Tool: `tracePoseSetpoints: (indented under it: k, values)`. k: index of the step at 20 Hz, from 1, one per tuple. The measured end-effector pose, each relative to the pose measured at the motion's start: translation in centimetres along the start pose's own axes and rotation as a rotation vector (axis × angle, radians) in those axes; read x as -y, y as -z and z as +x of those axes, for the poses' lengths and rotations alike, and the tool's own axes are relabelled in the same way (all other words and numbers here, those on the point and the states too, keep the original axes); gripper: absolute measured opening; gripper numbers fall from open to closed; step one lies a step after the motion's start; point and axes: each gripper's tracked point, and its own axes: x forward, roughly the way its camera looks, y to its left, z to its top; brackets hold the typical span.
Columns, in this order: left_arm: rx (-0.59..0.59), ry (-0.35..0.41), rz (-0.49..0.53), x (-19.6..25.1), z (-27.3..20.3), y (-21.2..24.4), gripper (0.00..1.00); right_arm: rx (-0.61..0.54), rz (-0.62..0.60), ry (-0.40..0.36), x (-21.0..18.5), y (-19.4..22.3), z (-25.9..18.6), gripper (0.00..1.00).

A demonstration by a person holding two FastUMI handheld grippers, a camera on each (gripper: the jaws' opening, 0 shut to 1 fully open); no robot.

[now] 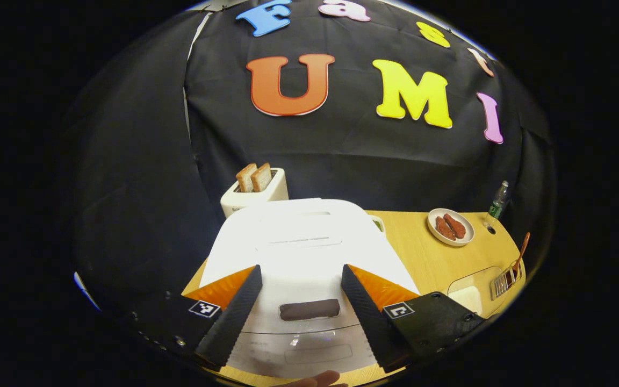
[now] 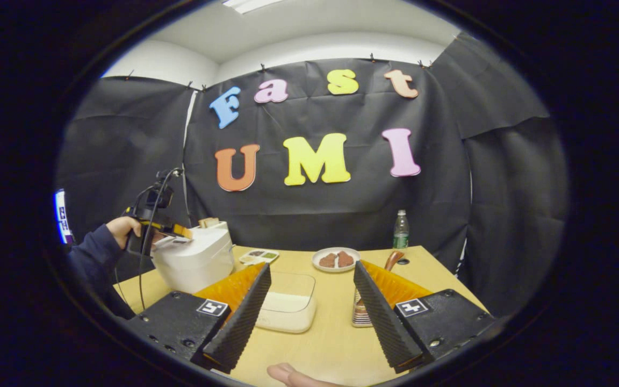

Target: Close the left gripper, press the button to open the rice cooker; take a wooden spoon from the chopstick holder with the right hand, scoop a spoonful of rice and pour it into the rice cooker, then put the wooden spoon back into the chopstick holder.

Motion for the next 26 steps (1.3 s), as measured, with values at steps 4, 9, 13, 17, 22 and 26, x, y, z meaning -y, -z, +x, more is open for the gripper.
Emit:
tracePoseSetpoints:
  k: [4, 9, 13, 17, 22, 26]
  values:
    - [0.064, 0.017, 0.012, 1.5, -3.6, -1.7, 0.94, 0.023, -0.013, 0.028, 0.4, -1.4, -0.3, 0.99]
    - [0.217, 0.026, 0.026, 4.1, -10.5, -4.6, 0.94, 0.052, 0.002, 0.085, 1.2, -3.2, 0.0, 0.96]
    - [0.304, 0.076, 0.002, 7.0, -16.1, -5.7, 0.94, 0.06, -0.002, 0.106, 1.5, -4.7, 0.2, 1.0]
    - [0.402, 0.076, -0.01, 8.0, -21.0, -6.4, 0.94, 0.077, -0.011, 0.144, 1.5, -6.3, -0.1, 0.96]
    - [0.464, 0.101, -0.036, 9.8, -24.8, -5.2, 0.94, 0.052, -0.013, 0.156, 1.6, -7.2, -0.1, 0.99]
    - [0.497, 0.099, -0.07, 9.8, -27.3, -3.9, 0.94, 0.06, -0.034, 0.171, 2.1, -8.1, -0.1, 1.0]
